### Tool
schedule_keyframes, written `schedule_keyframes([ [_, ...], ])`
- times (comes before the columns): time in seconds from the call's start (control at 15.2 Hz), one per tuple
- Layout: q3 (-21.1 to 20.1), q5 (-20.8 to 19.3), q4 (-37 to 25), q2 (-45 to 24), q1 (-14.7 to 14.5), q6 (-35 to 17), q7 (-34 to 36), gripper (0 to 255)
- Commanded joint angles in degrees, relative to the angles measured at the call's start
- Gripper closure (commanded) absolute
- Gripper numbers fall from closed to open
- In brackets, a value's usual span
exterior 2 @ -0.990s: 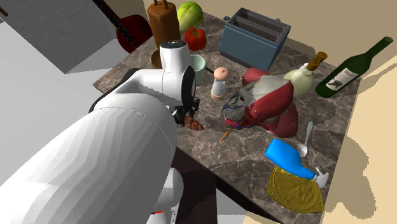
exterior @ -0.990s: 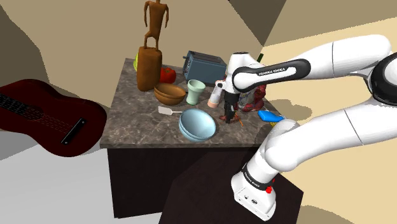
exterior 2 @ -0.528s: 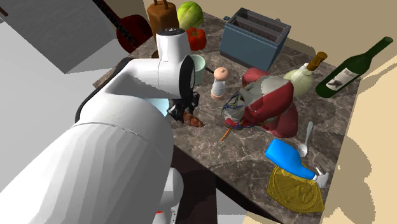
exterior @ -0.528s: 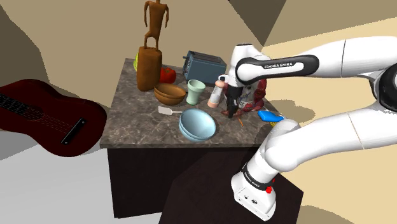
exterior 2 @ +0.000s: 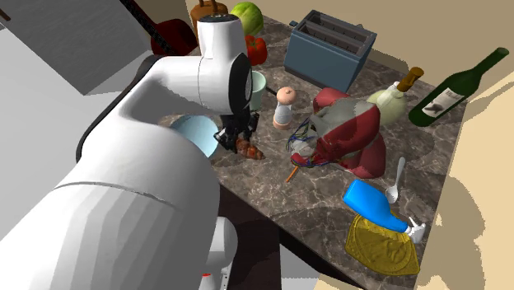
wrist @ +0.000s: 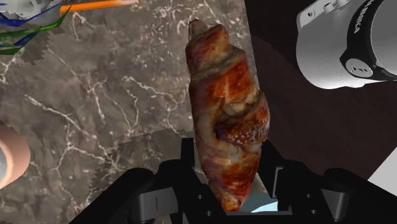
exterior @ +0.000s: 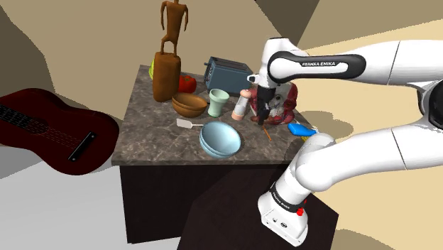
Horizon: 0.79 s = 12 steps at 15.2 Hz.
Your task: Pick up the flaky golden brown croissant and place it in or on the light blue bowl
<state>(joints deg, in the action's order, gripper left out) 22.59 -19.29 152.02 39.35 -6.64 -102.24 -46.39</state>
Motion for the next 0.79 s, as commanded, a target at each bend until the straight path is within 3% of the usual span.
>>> schedule_keyframes([
  [0.0,-0.54,0.45,-1.38,0.52,-0.14,1.93,-0.08,255],
  [0.13,-0.83,0.68,-2.26,0.82,-0.19,3.11,-0.18,255],
  [0.73,-9.06,10.3,-7.24,-8.33,-8.4,0.3,10.5,255],
])
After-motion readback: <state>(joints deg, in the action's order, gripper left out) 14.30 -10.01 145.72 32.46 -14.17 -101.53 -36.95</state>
